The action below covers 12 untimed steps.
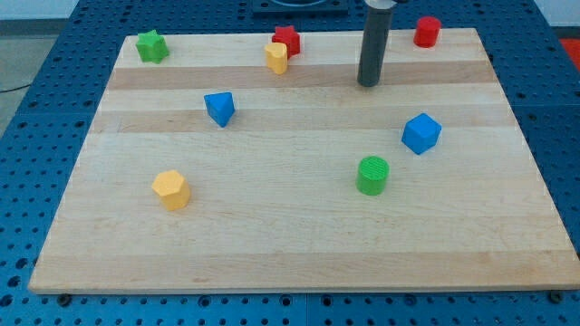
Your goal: Push the yellow heart closer to yellow hexagon
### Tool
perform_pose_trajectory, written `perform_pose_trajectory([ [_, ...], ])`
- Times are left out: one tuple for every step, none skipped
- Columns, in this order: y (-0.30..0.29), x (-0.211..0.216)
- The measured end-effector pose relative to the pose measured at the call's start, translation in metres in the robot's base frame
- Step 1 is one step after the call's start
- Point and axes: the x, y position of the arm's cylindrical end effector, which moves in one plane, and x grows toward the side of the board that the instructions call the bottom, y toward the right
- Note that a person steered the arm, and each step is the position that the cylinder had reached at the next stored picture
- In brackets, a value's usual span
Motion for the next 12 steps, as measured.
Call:
perform_pose_trajectory([
  [-0.025,-0.016],
  [-0.053,-0.023],
  [-0.056,-0.025],
  [-0.070,-0.036],
  [-0.084,-0.036],
  [-0.089,-0.040],
  [-0.106,-0.040],
  [-0.127,-0.040],
  [-0.155,-0.040],
  [-0.162,-0.008],
  [-0.208,0.009],
  [-0.254,-0.001],
])
